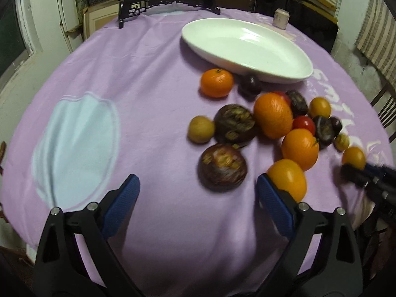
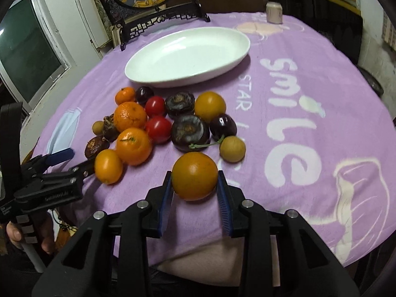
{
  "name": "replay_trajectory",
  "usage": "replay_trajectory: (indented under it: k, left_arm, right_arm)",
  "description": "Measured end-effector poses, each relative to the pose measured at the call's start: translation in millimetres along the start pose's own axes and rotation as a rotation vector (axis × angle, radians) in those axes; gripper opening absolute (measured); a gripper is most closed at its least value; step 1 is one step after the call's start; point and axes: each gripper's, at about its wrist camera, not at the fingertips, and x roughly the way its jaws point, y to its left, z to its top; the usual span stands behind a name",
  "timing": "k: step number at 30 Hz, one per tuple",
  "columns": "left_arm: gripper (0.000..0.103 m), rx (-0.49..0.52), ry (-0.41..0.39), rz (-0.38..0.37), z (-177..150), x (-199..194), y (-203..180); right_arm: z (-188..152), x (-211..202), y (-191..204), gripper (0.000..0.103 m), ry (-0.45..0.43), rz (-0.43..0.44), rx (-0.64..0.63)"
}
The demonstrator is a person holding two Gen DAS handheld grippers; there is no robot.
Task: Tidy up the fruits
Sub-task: 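Grasp an orange fruit with the right tool while the left tool grasps a brown mangosteen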
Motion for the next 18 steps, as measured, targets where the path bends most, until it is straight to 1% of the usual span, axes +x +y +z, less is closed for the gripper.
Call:
replay_trajectory:
  k: [3,5,7,9,10,11,12,16,18]
  left_arm:
    - [0.087,0.002,-0.017,-0.043,4,2,-5]
    - [0.068,0.017,-0.027,-0.048,4,1,-6]
    - [0.061,0.039,-0.029,-0.028,3,1,-8]
    - [0.055,0.040,-0.032,-0.043,1,-1,-7]
    - [0.050,0.037,-0.031,-0.055,-1,-3,-6]
    - [0.043,0.035,-0.027,-0.071,-1,-5,-5]
    - [0.039,0.036,-0.025,-0.081,-2,-6,-5]
    - [0.039,0.035,-0.023,-0.094,-4,-8,-4]
    - [0.041,0.029,-0.018,-0.100,-3,-5,-3]
  right_arm:
    - [0,-1,2,0.035,0.000,0.006,-0.006]
    - [-1,-2,2,0.035,-0.004,0.008,-0.004]
    - [-2,-4,1,0.035,-0.004,0.009,0.004]
    - [-2,-4,0,0.035,-0.002,0.010,0.007]
    - [-2,-4,0,0.035,-0.002,0.010,0.006]
    - [-2,-4,1,0.035,-0.003,0.009,0.004]
    - [-2,-4,1,0.035,-0.004,0.009,0.003]
    - [-2,-2,2,0.035,-0.005,0.011,-0.004]
    - [-1,1,2,0.035,0.005,0.010,-0.003]
